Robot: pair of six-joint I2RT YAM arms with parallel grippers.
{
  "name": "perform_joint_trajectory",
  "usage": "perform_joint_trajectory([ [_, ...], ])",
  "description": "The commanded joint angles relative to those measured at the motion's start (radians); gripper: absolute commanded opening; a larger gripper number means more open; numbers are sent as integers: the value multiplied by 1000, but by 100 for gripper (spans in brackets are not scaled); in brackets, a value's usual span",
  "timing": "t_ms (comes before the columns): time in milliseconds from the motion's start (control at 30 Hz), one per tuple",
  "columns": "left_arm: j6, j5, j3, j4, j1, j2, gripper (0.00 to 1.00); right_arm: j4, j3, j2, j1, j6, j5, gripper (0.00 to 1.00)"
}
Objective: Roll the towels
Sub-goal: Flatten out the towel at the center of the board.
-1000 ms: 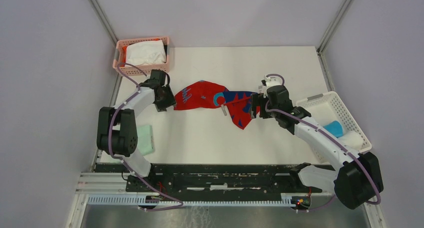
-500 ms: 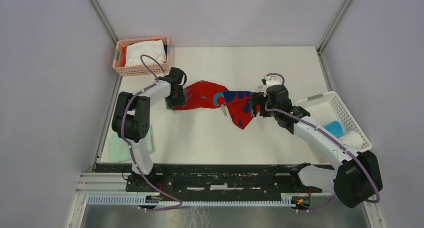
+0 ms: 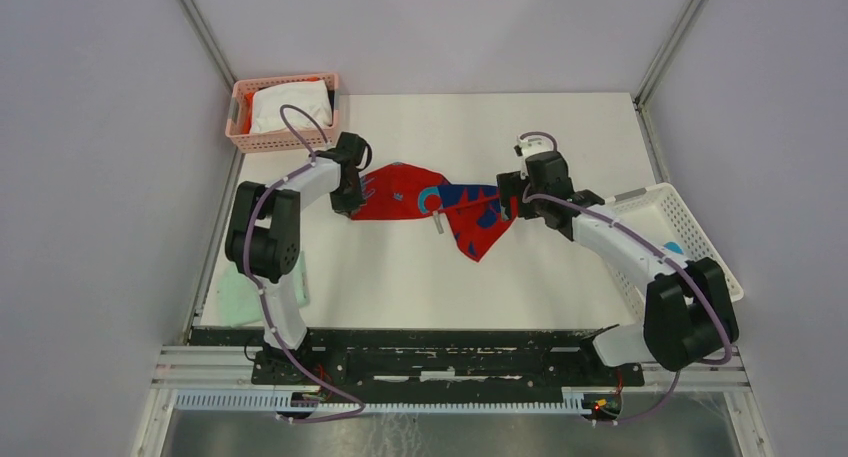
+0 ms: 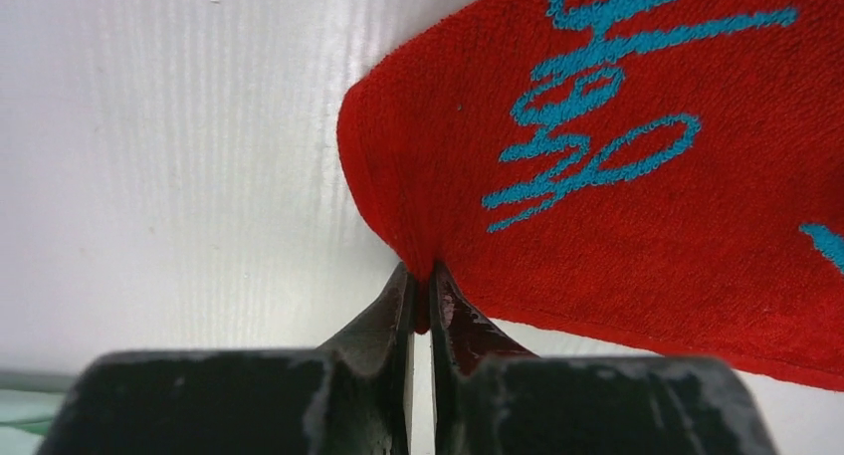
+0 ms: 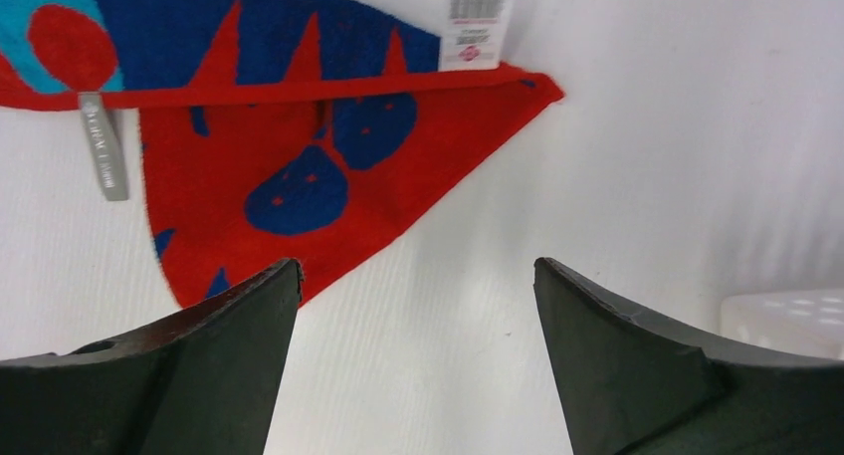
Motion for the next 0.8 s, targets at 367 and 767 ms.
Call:
perform_joint_trajectory([
  [367, 123, -49, 16, -52, 49, -71, 10, -75, 293, 322, -208, -407, -300, 86],
  [767, 133, -51, 16, -54, 49, -68, 10, -213, 506, 594, -213, -591, -417, 67],
])
